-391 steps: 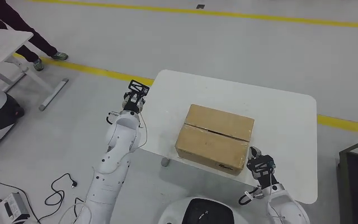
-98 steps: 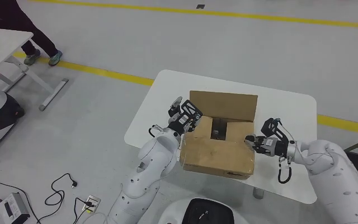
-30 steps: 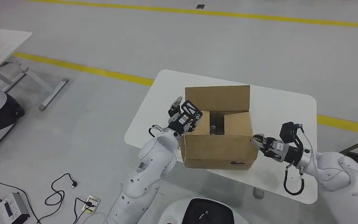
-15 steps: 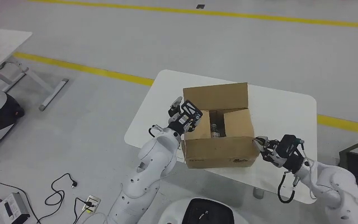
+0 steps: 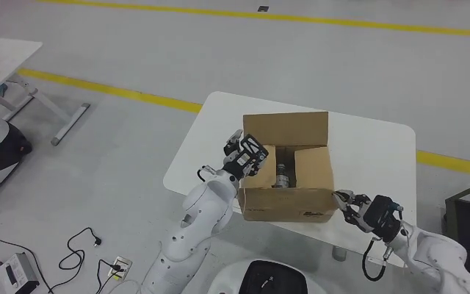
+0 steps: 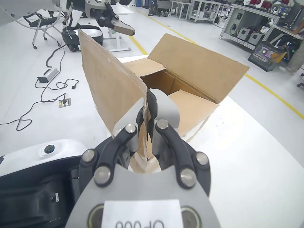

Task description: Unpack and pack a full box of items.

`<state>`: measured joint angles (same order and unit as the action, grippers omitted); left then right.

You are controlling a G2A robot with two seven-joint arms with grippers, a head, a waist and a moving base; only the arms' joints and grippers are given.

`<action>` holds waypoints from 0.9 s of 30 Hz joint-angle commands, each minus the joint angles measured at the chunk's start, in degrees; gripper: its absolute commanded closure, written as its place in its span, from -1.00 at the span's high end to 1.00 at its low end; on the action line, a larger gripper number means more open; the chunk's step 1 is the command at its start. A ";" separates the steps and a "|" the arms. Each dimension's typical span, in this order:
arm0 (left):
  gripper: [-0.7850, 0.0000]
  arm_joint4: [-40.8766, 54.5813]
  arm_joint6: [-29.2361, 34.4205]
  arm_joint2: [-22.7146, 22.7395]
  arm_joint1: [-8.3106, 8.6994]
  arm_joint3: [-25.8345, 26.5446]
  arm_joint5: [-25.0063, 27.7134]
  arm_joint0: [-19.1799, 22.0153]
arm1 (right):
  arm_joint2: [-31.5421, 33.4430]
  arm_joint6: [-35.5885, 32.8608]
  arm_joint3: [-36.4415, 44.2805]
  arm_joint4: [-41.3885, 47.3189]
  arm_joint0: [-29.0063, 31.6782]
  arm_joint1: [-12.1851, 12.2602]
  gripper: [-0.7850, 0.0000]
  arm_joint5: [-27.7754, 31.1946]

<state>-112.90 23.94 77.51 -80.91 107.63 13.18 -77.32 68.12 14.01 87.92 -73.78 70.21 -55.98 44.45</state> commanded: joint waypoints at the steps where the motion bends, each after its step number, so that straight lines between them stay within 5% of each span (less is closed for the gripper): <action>1: 1.00 -0.56 0.84 -0.51 0.06 -0.28 1.06 0.22 | 0.05 0.94 0.13 -0.32 0.25 -0.02 -1.00 0.02; 14: 1.00 -3.26 4.57 -4.22 0.31 -0.75 7.55 1.80 | 0.48 3.82 -0.18 -2.25 1.11 -0.10 -0.98 0.19; 18: 1.00 -2.21 5.72 -4.50 0.43 -0.13 9.95 1.54 | 0.36 3.62 -0.35 -2.32 1.16 -0.18 -0.18 0.18; 19: 1.00 -2.60 5.88 -4.59 0.52 0.10 10.74 1.48 | 0.37 3.55 -0.34 -2.25 1.15 -0.20 0.18 0.13; 20: 1.00 -2.71 5.78 -4.65 0.59 0.45 11.35 1.37 | 0.41 3.49 -0.41 -2.00 1.20 -0.23 0.81 0.05; 21: 1.00 -2.69 5.77 -4.61 0.64 0.81 11.53 1.21 | 0.52 3.51 -0.46 -1.58 1.22 -0.25 1.00 0.04; 27: 1.00 -3.21 4.73 -4.98 1.01 2.77 13.62 0.27 | 2.51 5.12 -1.97 4.14 1.66 -0.29 1.00 0.78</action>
<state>-115.95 28.83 72.58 -79.96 110.18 26.59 -76.89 70.10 18.54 86.46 -71.32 71.72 -56.26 45.24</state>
